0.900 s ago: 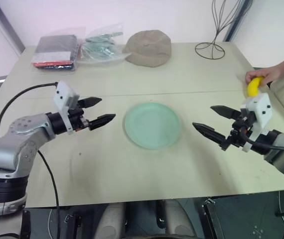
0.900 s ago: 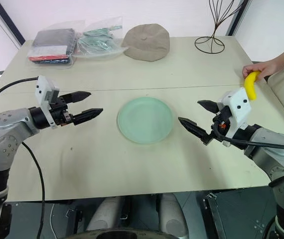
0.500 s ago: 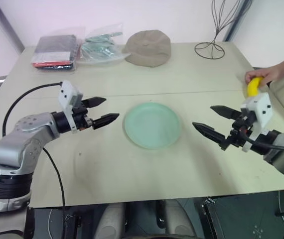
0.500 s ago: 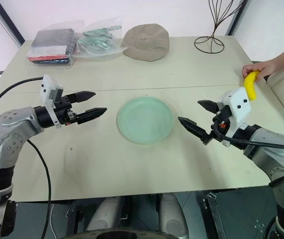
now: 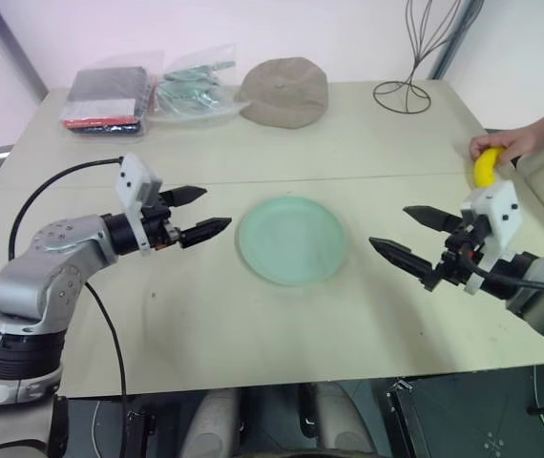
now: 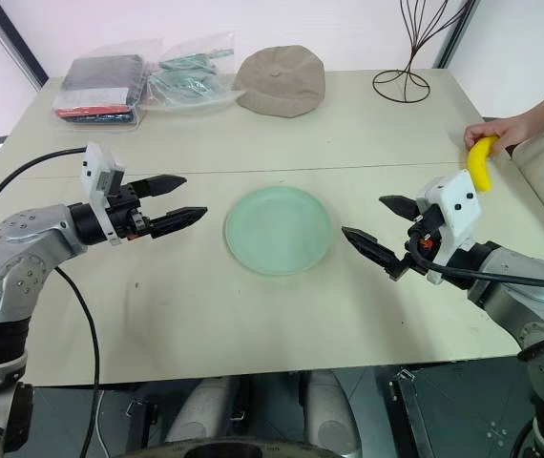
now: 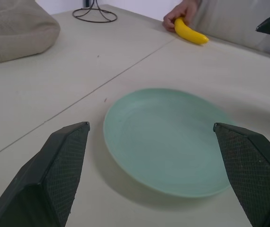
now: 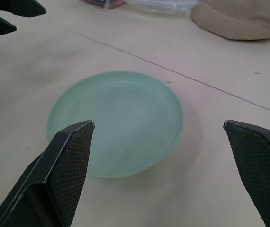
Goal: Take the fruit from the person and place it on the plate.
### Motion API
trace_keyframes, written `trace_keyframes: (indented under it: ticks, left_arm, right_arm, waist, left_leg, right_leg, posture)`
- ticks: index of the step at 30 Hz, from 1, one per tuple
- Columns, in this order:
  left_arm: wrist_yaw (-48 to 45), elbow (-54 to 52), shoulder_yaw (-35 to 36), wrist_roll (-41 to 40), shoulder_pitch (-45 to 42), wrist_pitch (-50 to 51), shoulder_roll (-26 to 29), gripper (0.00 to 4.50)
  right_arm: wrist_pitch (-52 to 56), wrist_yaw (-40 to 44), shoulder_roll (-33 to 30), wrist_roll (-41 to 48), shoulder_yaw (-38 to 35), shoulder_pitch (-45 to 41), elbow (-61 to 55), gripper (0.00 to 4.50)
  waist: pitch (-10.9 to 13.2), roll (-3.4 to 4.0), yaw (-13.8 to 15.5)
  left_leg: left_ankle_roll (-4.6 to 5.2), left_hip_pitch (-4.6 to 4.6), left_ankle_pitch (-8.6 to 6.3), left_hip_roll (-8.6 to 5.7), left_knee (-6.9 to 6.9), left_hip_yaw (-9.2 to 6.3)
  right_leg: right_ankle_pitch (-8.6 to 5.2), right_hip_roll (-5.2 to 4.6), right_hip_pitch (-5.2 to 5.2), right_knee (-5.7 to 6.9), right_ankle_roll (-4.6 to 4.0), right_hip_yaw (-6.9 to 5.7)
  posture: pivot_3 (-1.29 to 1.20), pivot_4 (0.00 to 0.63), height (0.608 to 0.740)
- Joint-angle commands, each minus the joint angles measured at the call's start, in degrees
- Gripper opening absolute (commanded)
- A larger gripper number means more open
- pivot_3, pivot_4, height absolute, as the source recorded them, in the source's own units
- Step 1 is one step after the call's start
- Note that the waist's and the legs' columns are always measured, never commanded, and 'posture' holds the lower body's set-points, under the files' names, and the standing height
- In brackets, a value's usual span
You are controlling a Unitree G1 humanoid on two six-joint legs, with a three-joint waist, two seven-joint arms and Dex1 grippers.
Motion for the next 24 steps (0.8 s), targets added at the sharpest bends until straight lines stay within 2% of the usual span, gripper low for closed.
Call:
trace_keyframes:
  ticks: [1, 24]
  left_arm:
    - [-0.4, -1.1, 0.6, -0.8, -1.2, -0.2, 0.0, 4.38]
    - [-0.2, -0.6, 1.0, -1.2, -1.5, 0.1, -0.2, 4.38]
  right_arm:
    - [-0.7, -0.3, -0.8, 1.0, -2.2, 0.0, -1.3, 4.50]
    - [-1.0, 0.0, -2.3, 2.9, -3.6, 0.9, -0.4, 4.50]
  waist:
    - [0.0, 0.00, 0.0]
    - [0.0, 0.00, 0.0]
  left_leg:
    - [0.00, 0.00, 0.00, 0.00, 0.00, 0.00]
    - [0.00, 0.00, 0.00, 0.00, 0.00, 0.00]
  right_leg:
    - [0.00, 0.00, 0.00, 0.00, 0.00, 0.00]
    - [0.00, 0.00, 0.00, 0.00, 0.00, 0.00]
  posture:
    - [0.00, 0.150, 0.740]
    - [0.00, 0.150, 0.740]
